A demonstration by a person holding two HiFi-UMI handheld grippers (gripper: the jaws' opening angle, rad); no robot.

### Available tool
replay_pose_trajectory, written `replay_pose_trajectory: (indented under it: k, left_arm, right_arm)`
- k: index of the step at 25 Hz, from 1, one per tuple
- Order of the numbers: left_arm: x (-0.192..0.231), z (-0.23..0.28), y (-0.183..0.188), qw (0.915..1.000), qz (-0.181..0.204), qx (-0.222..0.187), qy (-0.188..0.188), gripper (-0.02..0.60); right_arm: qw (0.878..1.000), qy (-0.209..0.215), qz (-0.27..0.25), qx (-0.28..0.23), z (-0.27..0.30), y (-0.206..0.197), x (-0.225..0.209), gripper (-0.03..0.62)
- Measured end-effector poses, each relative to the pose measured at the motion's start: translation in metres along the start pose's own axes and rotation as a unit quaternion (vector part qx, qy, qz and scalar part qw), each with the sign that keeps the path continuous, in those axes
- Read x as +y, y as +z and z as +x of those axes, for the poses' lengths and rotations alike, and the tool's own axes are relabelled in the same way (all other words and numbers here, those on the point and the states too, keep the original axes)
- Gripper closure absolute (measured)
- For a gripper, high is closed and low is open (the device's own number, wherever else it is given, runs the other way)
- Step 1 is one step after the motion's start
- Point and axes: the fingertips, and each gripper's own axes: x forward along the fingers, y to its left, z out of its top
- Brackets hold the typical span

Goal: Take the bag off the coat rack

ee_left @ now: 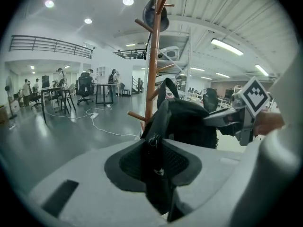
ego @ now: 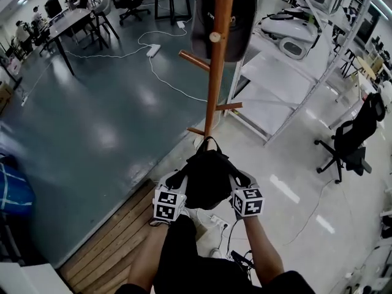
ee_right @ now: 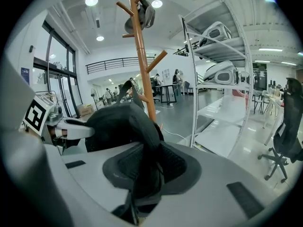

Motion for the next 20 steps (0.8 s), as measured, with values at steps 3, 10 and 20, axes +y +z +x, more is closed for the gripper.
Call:
replay_pose_trajectory:
  k: [3,10,20]
  left_arm:
    - [-0.018,-0.025,-0.002,1.0,-0.002,0.001,0.009,0.492]
    - [-0.069,-0.083,-0.002,0.9997,0.001,-0.012,0.021,0.492]
    - [-0.16,-0.17,-0.027,0.9985,-0.012,-0.025,0.048,0.492]
  right_arm:
    - [1.0,0.009,-0.004,-0.006,-0.026,-0.001,0.006,0.505]
    - [0.999,0.026,-0.01,-0.023,-0.098,-0.01,0.016,0.507]
    - [0.998,0.058,-0.024,-0.026,-0.214,-0.049,0.032,0.508]
